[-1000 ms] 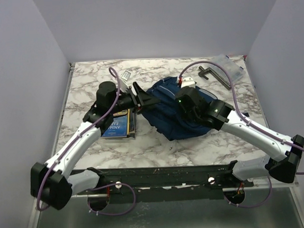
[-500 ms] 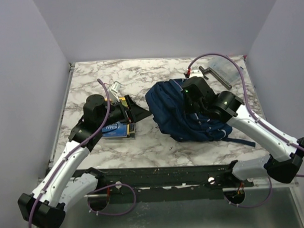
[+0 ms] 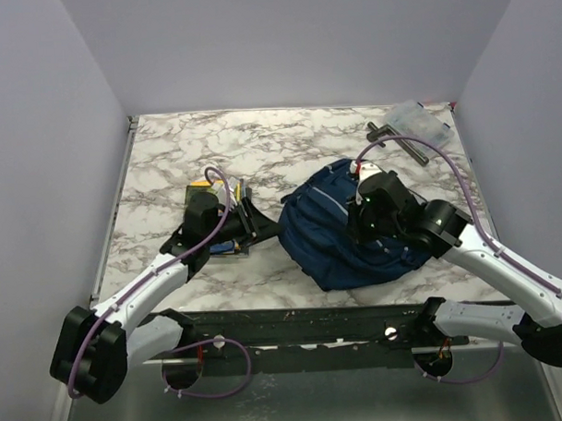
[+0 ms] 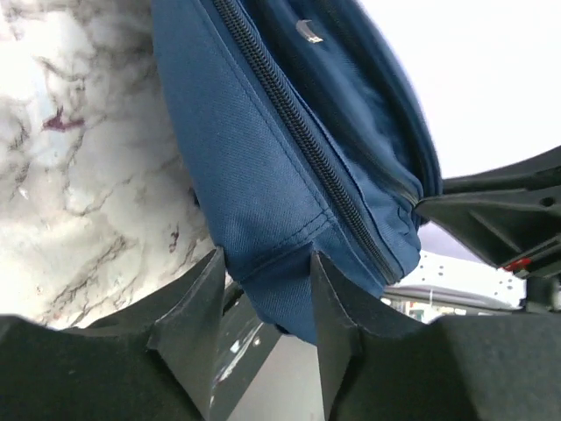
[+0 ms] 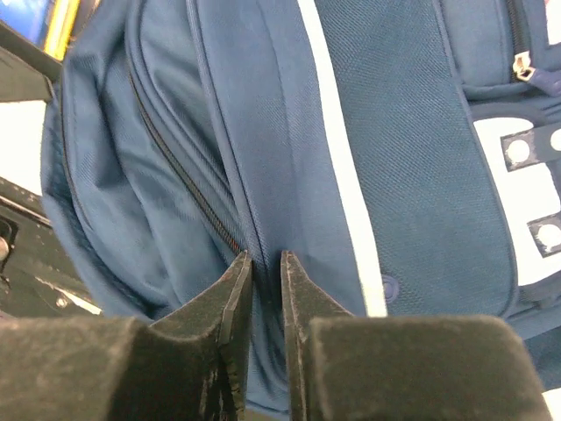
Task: Pack the student bag
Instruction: Zip the student bag at the center of the board.
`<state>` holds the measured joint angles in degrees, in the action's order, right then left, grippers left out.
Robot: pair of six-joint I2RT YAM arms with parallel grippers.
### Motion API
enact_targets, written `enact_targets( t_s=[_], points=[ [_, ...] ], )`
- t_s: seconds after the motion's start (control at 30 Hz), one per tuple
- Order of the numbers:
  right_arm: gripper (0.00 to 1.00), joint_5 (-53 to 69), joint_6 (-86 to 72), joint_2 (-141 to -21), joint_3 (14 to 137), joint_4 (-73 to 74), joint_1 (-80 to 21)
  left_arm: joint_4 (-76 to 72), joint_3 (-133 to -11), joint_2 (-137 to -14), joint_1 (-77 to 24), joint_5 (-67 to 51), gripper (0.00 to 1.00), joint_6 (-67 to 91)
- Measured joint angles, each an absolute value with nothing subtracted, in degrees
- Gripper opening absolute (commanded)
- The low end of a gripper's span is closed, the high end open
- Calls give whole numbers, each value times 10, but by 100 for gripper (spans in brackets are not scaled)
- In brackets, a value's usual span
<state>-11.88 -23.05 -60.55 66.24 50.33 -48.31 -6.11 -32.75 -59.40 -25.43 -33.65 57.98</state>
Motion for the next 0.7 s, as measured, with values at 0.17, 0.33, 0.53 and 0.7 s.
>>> enact_targets(
  t_s=[0.17,0.33,0.53,0.7],
  points=[
    [71,-113,-272,-650,669,527,-483,-98,-271,-604,-343,-316,27,576],
    [87,-129,-301,-725,751,570,-483,-138,-259,-631,-404,-314,38,560],
    [91,-188,-385,-890,860,593,-483,-135,-229,-610,-379,-306,69,536],
    [92,-222,-467,-1006,865,594,-483,-94,-228,-533,-320,-288,75,511]
  ],
)
